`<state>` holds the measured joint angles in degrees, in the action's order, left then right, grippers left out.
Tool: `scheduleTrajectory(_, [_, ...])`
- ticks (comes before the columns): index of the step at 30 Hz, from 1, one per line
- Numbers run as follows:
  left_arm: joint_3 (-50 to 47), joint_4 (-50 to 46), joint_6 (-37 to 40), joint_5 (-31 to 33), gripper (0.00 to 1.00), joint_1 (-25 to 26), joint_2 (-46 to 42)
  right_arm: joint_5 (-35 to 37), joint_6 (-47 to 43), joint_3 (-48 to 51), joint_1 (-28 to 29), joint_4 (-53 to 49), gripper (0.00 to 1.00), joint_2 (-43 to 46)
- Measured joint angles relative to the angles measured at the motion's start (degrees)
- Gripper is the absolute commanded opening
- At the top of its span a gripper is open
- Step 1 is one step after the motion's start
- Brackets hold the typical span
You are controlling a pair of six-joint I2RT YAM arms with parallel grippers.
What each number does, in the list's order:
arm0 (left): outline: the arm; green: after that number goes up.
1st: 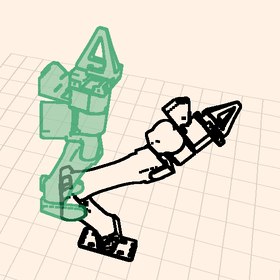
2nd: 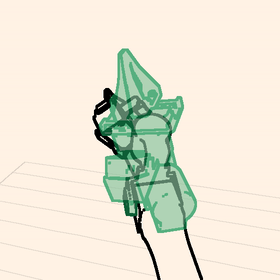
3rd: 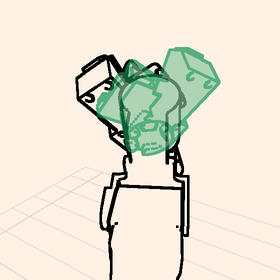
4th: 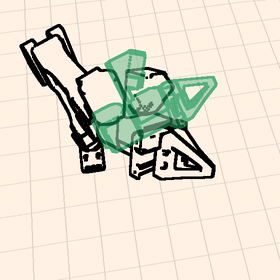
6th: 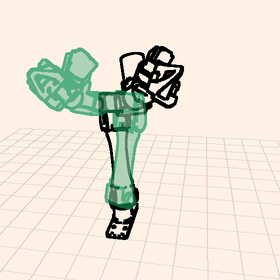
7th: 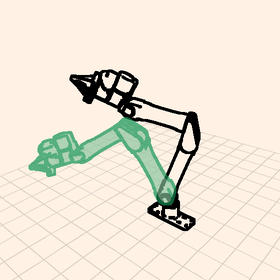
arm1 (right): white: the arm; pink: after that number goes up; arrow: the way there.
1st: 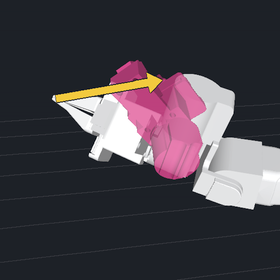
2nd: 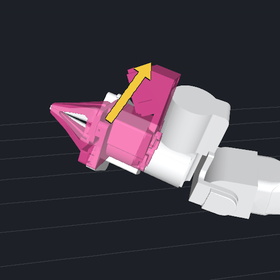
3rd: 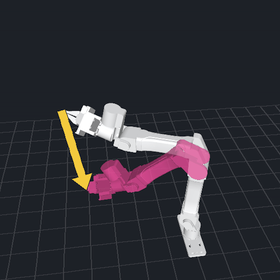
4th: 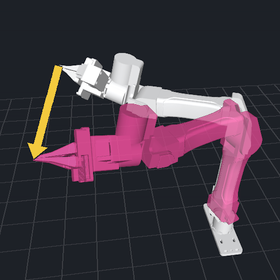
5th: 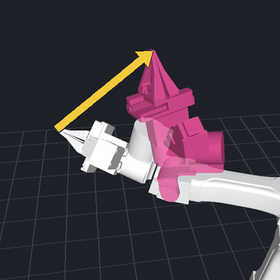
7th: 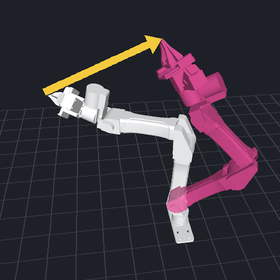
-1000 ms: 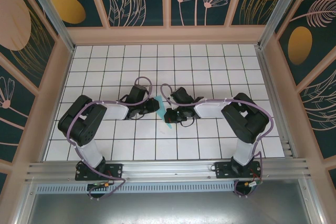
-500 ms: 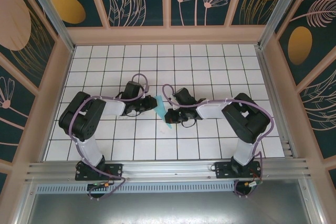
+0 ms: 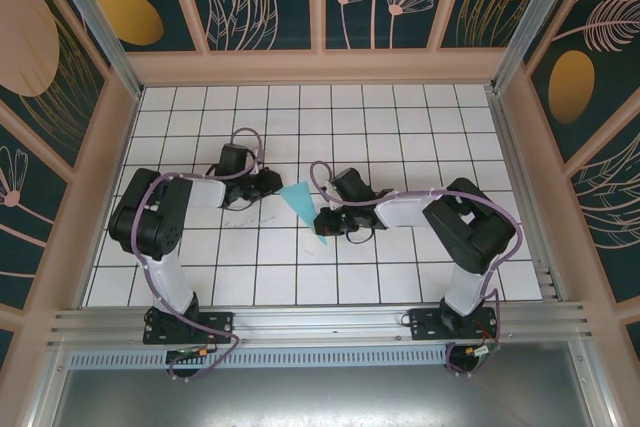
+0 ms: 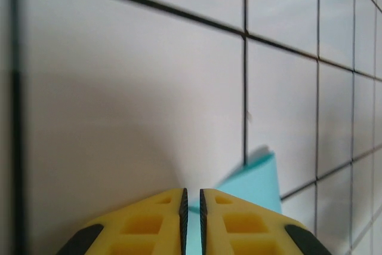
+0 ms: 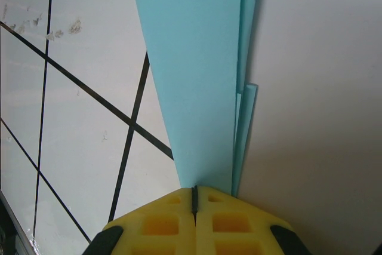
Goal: Fold a paper plane with a square sheet of paper (pick it up from the middle)
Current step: Fold the wing for the fifth time at the center of the table.
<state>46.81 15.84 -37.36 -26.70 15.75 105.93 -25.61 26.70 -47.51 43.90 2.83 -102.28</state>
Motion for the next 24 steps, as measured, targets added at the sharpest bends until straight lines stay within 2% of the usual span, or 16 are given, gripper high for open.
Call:
scheduleTrajectory(4, [-0.20, -0.52, 0.26, 3.10, 0.20, -1.38, -1.36, 0.04, 0.22, 0.00, 0.02, -0.02, 0.00, 0.20])
scheduleTrajectory(9, [-3.98, -1.07, -2.27, 3.72, 0.25, -1.99, -10.36, 0.52, 1.11, 0.02, 0.02, -0.42, 0.03, 0.87])
scheduleTrajectory(14, [-6.45, -1.92, -6.21, 5.55, 0.39, 0.46, -19.65, 2.45, 2.71, 0.00, 0.02, -2.80, 0.32, 4.63])
scheduleTrajectory(18, [-8.94, -2.54, -9.44, 6.43, 0.47, 3.58, -23.08, 4.31, 4.55, 0.00, 0.02, -3.10, 0.45, 11.34])
scheduleTrajectory(21, [-10.16, -3.91, -12.09, 7.58, 0.55, 6.16, -24.39, 8.61, 5.86, 0.04, -0.07, -3.45, 0.53, 16.96])
scheduleTrajectory(24, [-10.16, -5.86, -14.45, 10.27, 0.69, 9.03, -25.14, 13.68, 7.80, 1.33, -1.01, -3.48, 0.60, 21.88])
